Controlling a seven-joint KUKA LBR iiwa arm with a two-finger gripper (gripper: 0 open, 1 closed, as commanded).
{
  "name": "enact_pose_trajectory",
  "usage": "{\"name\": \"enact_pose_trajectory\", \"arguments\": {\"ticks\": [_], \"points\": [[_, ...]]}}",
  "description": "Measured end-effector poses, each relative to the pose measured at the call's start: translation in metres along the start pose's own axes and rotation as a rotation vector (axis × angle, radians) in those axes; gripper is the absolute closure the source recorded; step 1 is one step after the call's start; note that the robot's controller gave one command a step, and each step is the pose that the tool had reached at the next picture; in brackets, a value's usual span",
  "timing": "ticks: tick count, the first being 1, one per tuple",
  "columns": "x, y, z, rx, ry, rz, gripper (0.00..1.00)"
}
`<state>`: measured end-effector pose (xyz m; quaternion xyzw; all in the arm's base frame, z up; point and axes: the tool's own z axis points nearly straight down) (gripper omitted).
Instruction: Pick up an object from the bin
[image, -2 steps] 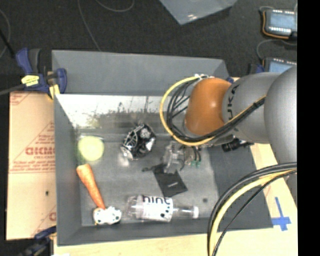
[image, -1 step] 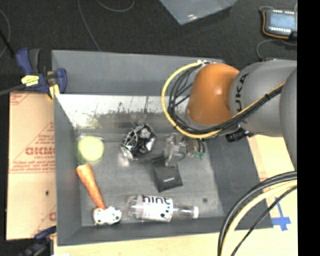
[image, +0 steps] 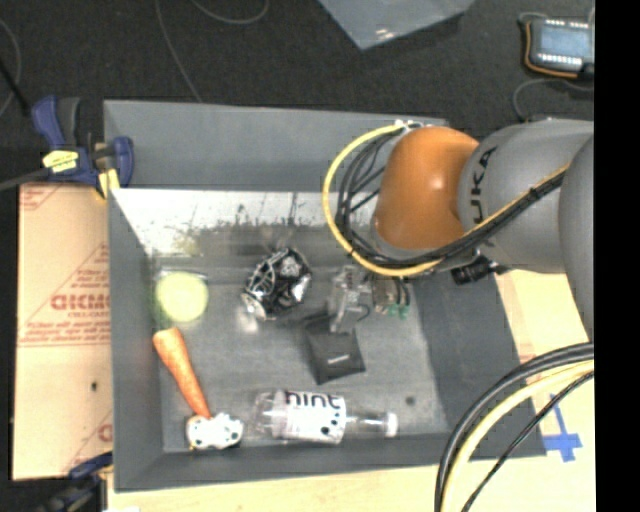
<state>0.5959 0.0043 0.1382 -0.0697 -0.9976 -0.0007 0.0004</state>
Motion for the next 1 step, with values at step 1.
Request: {"name": "enact_pose_trajectory", "arguments": {"ticks": [1], "points": [[0.0000,0.0000,0.0000,0.000,0.000,0.000,1.00]]}}
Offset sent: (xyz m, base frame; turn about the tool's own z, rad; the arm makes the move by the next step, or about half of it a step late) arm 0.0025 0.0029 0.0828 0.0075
